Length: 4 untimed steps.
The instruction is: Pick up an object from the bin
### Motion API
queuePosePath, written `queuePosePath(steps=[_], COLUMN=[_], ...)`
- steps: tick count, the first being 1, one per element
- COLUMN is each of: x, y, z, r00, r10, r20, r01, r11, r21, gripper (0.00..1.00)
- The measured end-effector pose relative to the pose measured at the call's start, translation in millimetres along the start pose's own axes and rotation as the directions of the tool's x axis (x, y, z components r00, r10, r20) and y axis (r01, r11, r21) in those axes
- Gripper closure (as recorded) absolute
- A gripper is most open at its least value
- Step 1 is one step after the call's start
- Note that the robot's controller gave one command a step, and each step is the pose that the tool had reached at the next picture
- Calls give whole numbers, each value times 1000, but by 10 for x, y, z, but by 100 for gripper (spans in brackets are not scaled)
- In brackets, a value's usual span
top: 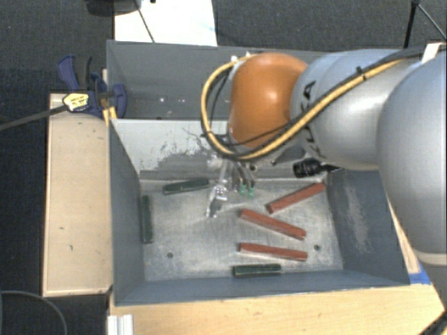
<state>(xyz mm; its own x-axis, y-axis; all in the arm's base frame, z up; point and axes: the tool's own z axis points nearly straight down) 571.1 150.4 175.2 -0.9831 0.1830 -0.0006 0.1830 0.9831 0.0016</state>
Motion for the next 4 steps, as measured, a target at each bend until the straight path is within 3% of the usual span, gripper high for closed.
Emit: queuePosePath(steps=[1,2,3,4], x=[-86,-71,-65,-130], y=[42,64,-363,-584], z=[442,566,507,591], r00=[983,983,984,913], r10=[-182,-184,-179,-407], r20=[8,3,-3,1], r01=[182,184,179,407], r11=[983,983,984,913], r21=[0,0,4,1], gripper=[0,0,0,0])
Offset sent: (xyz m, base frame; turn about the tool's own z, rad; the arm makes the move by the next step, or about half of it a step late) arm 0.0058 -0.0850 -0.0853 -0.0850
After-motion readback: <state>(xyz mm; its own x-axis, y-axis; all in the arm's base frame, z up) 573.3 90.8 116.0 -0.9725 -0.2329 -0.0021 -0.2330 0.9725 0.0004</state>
